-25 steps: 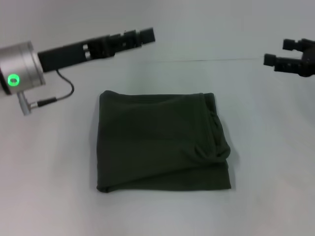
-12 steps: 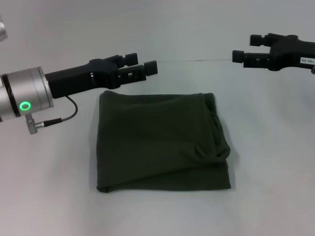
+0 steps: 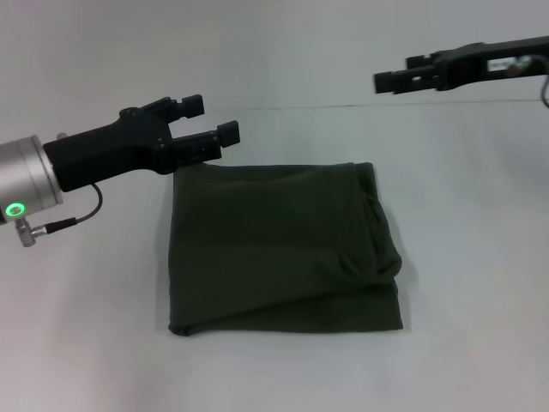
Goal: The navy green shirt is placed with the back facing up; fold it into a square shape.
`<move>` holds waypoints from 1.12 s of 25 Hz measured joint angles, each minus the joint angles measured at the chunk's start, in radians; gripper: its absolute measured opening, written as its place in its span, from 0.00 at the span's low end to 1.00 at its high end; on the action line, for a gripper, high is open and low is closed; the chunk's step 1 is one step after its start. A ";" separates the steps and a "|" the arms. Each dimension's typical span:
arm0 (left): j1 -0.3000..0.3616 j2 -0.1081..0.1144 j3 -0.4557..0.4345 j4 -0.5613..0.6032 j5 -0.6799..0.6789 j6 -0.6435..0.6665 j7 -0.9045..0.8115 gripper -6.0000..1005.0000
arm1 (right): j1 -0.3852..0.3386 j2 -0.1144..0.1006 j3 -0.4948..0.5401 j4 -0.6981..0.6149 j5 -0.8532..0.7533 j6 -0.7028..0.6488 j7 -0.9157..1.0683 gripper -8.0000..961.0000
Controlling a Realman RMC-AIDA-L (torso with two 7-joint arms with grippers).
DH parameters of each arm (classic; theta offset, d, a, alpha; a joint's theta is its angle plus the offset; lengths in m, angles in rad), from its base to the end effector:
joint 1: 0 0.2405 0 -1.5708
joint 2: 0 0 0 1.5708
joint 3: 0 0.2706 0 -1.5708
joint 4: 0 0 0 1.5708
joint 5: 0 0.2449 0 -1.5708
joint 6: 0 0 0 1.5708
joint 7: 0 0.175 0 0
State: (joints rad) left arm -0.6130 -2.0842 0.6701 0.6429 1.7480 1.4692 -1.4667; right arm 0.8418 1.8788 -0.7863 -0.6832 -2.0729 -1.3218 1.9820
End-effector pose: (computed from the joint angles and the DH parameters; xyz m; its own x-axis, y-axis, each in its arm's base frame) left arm -0.2300 0.4269 -0.0067 0.6370 0.2767 0.7195 0.5404 -0.8259 -0.1608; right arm 0.2010 0.5087 0.0546 0.7363 -0.5128 -0.4414 -0.6519 -0.7126 -0.2595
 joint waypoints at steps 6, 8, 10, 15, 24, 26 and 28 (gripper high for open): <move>0.014 0.006 -0.002 0.009 0.004 0.003 0.045 0.92 | 0.038 0.024 -0.121 0.003 -0.067 -0.007 -0.005 0.97; 0.017 0.009 -0.012 0.011 0.004 -0.001 0.062 0.92 | 0.039 0.026 -0.202 -0.002 -0.070 -0.017 -0.009 0.97; 0.019 0.011 -0.029 0.012 0.005 -0.001 0.074 0.92 | 0.042 0.031 -0.265 -0.004 -0.092 -0.036 -0.019 0.97; 0.021 0.022 -0.072 0.014 0.007 -0.008 0.082 0.92 | 0.058 0.078 -0.333 -0.004 -0.227 -0.057 -0.061 0.97; 0.025 0.030 -0.143 0.014 0.008 -0.012 0.084 0.92 | 0.078 0.150 -0.353 -0.005 -0.327 -0.084 -0.152 0.97; 0.025 0.029 -0.143 0.013 0.005 -0.016 0.083 0.92 | 0.081 0.149 -0.358 -0.005 -0.328 -0.129 -0.178 0.97; 0.024 0.029 -0.143 0.011 0.002 -0.026 0.081 0.92 | 0.084 0.141 -0.361 -0.006 -0.329 -0.183 -0.205 0.97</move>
State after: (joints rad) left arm -0.5886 -2.0550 0.5276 0.6539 1.7502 1.4427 -1.3861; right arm 0.9257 2.0202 -1.1470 -0.6888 -2.4022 -1.5051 1.7767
